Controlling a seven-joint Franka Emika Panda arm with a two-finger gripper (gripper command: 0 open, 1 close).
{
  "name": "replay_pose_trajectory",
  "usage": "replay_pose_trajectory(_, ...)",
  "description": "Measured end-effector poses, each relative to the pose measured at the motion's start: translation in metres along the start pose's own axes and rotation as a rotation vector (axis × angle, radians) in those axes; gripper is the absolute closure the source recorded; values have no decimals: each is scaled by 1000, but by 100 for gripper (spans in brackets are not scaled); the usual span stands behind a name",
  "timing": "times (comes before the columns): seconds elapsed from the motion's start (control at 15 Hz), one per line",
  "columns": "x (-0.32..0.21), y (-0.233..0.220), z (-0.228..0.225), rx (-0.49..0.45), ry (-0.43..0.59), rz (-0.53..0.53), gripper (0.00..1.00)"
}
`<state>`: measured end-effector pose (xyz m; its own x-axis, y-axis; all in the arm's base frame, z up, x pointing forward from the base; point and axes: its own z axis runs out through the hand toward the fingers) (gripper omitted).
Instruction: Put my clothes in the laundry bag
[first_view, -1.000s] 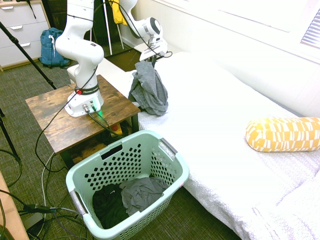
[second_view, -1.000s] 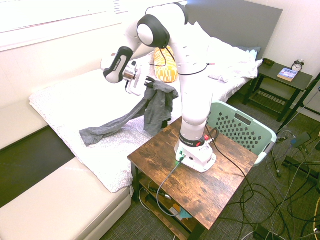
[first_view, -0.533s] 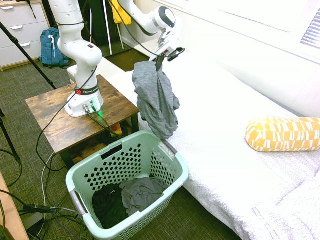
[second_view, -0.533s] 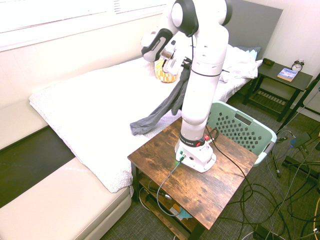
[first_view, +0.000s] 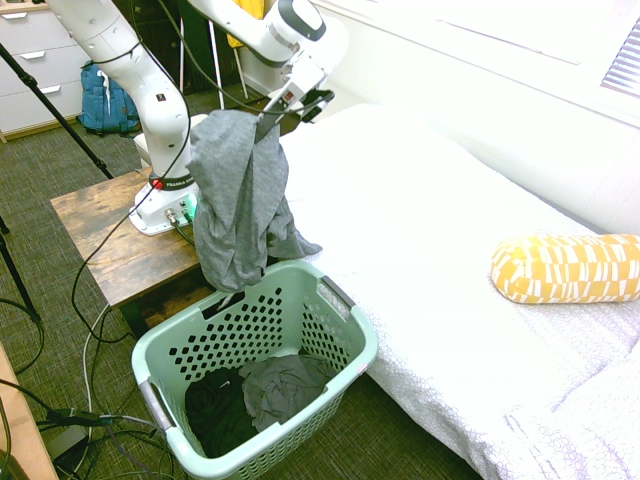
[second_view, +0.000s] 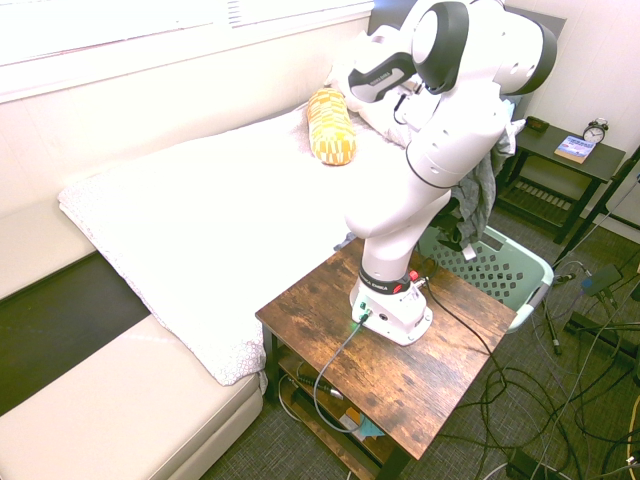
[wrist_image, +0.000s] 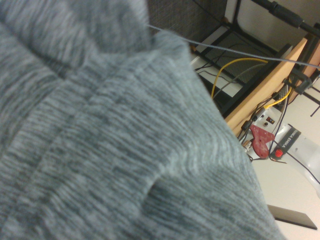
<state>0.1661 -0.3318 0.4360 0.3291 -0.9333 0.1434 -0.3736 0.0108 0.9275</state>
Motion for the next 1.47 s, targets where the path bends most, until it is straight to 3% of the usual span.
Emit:
replay_pose_trajectory(0.13,13,-18,42,35,63,51,100)
replay_pose_trajectory(0.2,16,-28,61,53,67,73,0)
replay_pose_trajectory(0.6,25,-103,110,94,59,175,0)
replay_pose_trajectory(0.87,43,-117,122,102,54,189,0)
replay_pose_trajectory(1.0,51,-121,121,170,59,228,0)
replay_pose_trajectory(1.2,52,-142,62,365,123,226,0)
replay_pose_trajectory(1.47,-31,-206,-48,570,212,47,0)
